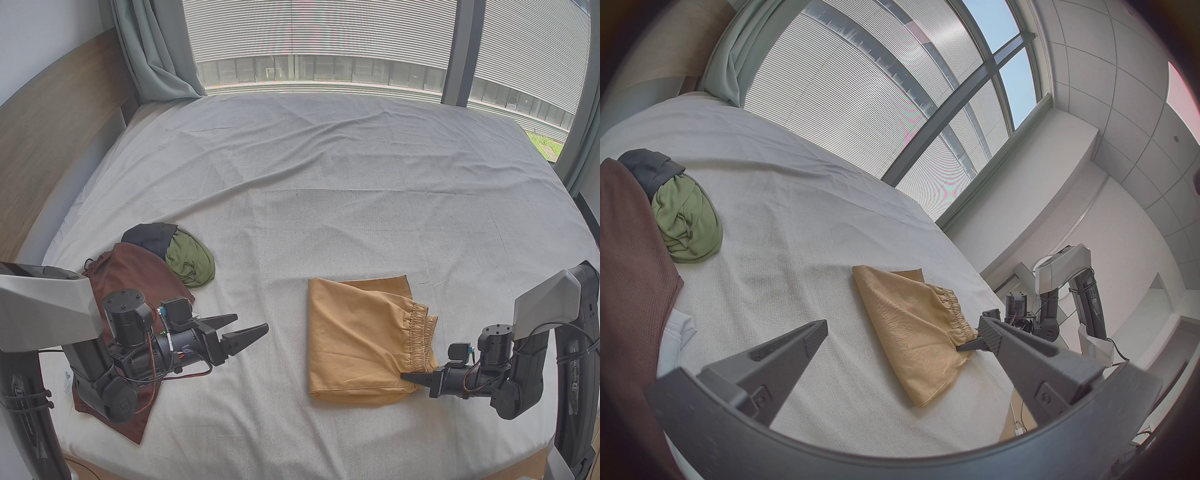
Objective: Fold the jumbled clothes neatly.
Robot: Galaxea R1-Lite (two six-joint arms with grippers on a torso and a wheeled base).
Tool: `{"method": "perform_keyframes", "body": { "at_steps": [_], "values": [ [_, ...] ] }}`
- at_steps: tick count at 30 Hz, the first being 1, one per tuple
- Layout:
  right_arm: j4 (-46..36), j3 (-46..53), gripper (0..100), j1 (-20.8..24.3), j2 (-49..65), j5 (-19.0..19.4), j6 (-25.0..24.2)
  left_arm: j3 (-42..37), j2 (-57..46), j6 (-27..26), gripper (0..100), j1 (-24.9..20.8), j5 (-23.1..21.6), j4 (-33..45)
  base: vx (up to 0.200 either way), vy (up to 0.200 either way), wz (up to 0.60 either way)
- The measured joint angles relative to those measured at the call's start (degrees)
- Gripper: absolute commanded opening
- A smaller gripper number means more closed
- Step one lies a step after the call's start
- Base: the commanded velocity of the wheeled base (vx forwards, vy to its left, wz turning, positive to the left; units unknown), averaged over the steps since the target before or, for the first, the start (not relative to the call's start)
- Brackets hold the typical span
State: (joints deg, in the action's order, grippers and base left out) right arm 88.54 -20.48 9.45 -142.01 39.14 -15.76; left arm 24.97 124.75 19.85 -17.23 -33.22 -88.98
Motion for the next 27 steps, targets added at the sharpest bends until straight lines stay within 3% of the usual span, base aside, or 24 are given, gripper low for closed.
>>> {"method": "perform_keyframes", "body": {
  "at_steps": [9,14,21,27],
  "values": [
    [0.1,0.5,0,1.4,2.0,0.3,0.1,0.0,-1.0,0.1,100,0.1,0.0,0.0,0.000,0.000,0.00],
    [0.1,0.4,0,2.3,3.9,4.7,0.4,0.0,-1.7,0.1,100,0.2,0.0,0.0,0.000,0.000,0.00],
    [0.1,0.6,0,2.9,7.0,6.9,0.9,-0.4,-2.0,-0.3,100,0.0,-0.1,0.0,0.000,0.000,0.00],
    [0.0,0.7,0,3.1,9.8,8.9,1.0,-0.9,-2.2,-5.2,100,0.0,-0.1,0.0,0.000,0.000,0.00]
  ]
}}
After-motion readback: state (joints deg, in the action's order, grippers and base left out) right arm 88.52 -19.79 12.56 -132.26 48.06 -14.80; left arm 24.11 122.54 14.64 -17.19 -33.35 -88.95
